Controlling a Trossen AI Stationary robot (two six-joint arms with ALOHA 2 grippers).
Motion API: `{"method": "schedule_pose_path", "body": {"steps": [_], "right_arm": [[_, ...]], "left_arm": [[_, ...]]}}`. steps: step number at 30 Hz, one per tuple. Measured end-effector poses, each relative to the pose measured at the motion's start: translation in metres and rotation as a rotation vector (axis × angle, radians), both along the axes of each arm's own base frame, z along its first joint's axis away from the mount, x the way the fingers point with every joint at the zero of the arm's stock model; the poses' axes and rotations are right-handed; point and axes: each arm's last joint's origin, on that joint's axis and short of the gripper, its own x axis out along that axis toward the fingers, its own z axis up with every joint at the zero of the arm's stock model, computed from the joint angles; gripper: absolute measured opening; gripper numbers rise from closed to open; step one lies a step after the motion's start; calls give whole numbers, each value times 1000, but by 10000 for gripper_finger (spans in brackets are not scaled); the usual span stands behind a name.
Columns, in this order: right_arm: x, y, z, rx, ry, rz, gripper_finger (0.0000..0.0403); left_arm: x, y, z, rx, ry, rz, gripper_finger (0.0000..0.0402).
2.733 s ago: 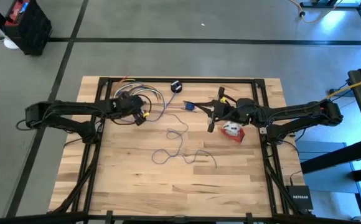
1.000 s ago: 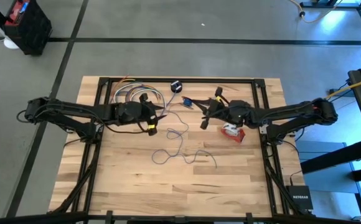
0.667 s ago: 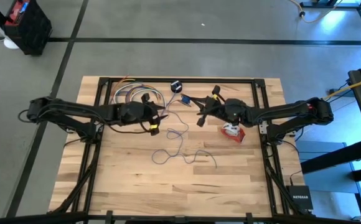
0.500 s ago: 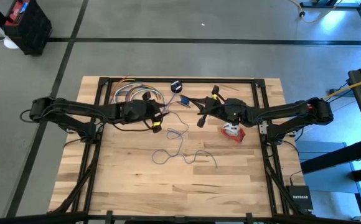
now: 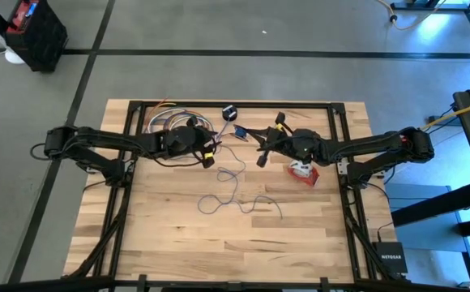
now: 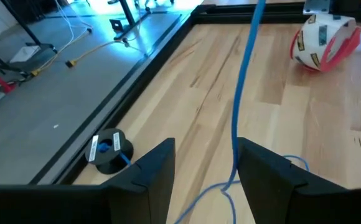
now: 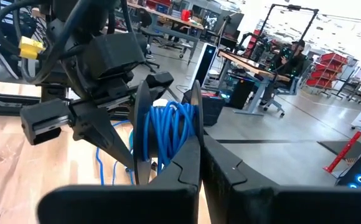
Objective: Coil cords
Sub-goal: Coil the blue wire onto the spool
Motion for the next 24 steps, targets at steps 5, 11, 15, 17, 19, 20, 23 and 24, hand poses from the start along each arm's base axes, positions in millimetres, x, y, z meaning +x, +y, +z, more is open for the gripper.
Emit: {"method": "schedule_pose_path", "body": {"steps": [5, 11, 15, 17, 19, 20, 23, 24], "right_arm": [[0, 1, 1, 31, -23, 22, 10], [0, 1, 1, 35, -28, 23, 10], [1, 0, 1, 33, -44, 6, 10], [5, -2, 0, 45, -70, 0, 10], [10, -5, -3, 69, -111, 0, 10], [12, -7, -5, 76, -122, -6, 10], [19, -16, -14, 87, -145, -23, 10], [21, -18, -16, 86, -153, -31, 10]], "left_arm": [[0, -1, 0, 1, -3, -5, 150], [0, -1, 0, 10, 1, -10, 70], [0, -1, 0, 23, 10, -16, 12], [1, -1, 0, 22, 7, -14, 6], [3, 1, -2, 22, 3, -8, 13], [5, 2, -5, 21, 10, -6, 14], [14, 4, -14, 32, 14, -8, 10], [17, 4, -18, 45, 18, -16, 6]]}}
